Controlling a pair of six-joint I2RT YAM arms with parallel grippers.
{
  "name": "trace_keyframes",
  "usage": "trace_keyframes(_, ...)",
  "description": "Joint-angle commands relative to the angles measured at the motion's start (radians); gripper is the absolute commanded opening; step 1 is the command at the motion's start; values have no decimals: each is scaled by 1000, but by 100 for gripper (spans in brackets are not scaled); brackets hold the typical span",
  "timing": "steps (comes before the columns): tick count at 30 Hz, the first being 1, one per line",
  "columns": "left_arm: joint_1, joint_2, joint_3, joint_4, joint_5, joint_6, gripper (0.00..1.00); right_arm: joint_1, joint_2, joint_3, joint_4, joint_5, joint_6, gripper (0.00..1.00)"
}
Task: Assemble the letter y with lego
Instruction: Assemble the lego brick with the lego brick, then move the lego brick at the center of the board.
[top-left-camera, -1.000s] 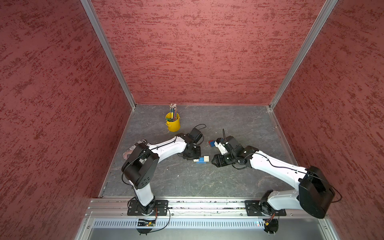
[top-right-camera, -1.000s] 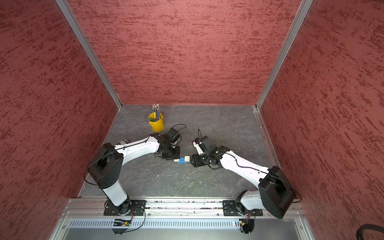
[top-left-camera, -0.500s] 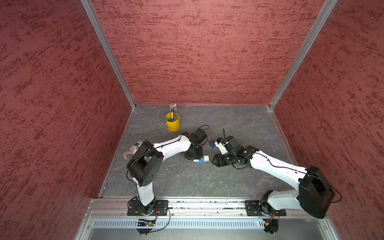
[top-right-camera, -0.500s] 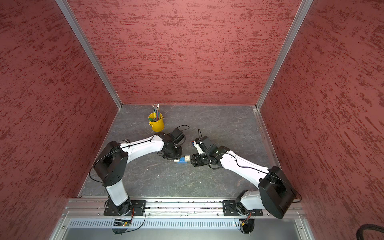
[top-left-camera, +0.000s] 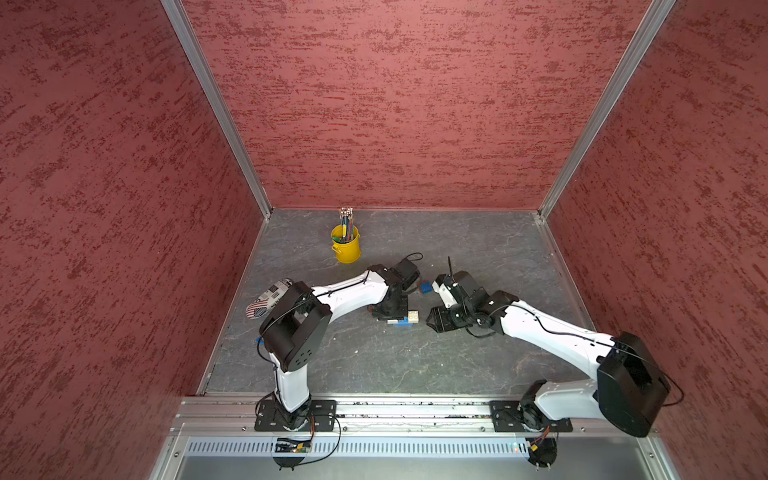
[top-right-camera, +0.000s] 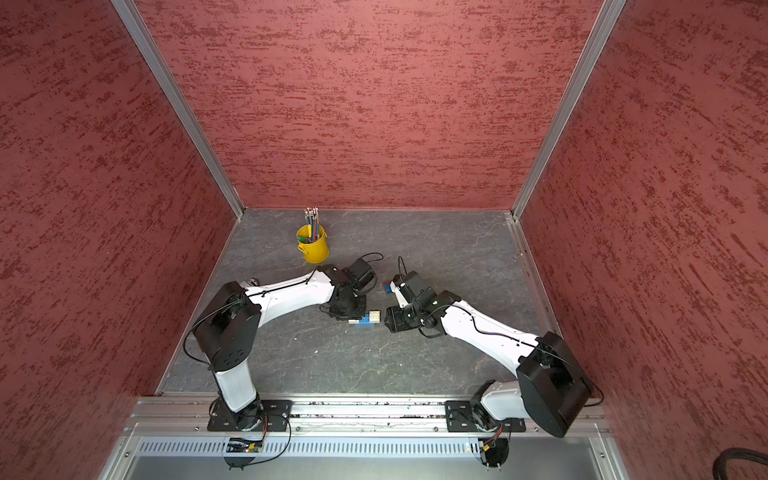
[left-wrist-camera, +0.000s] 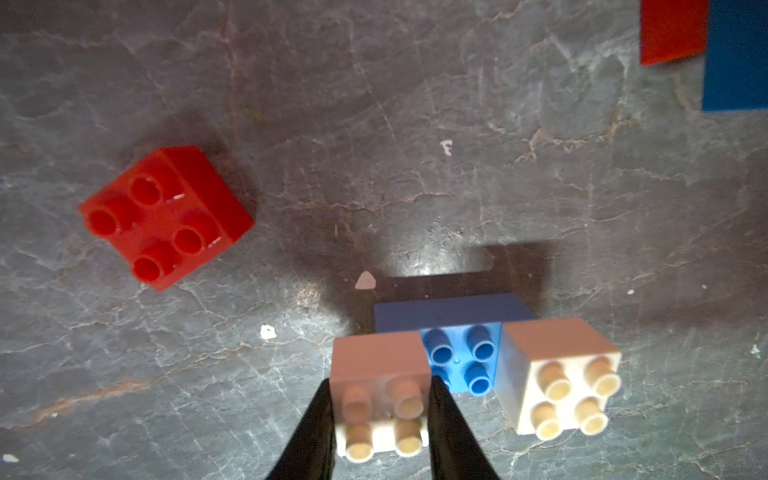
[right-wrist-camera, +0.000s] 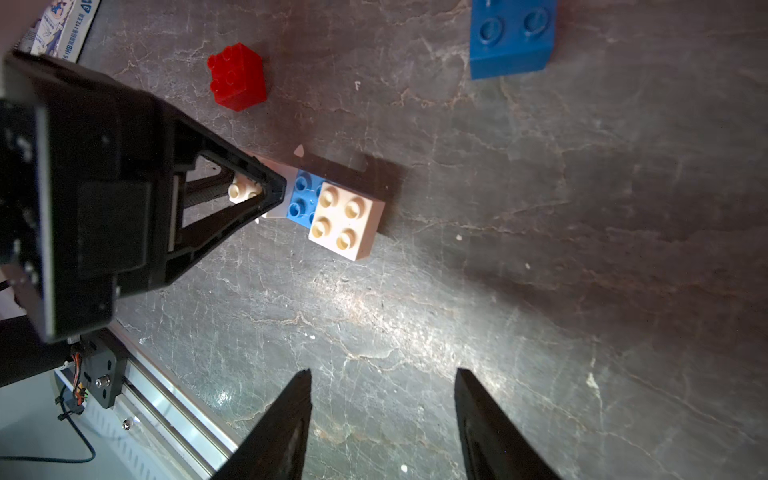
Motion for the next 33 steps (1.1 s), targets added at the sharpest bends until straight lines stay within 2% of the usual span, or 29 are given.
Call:
trace_keyframes(1,-1,65,-1,17,-8,34,0,-14,-25,34,-6,39,-7,58)
trace_keyframes(15,75,115,149,-17,0,210,0,-44,-35,31,40,80,49,59)
trace_keyframes(18,90,124,164,-16,10,235,12,-43,-28,37,43,81,56,59)
trace_keyframes(21,100,118,172,-19,20,254,31,-43,-18,47,44,81,58,59)
trace_keyframes(24,108,96,167,-21,23,259,42,-44,-9,59,45,79,58,59)
trace_keyframes(29,118,37,143,-11,35,253,54,-43,25,87,47,74,47,59)
trace_keyframes(33,133,-25,106,-2,34,226,55,-43,50,117,49,66,41,59)
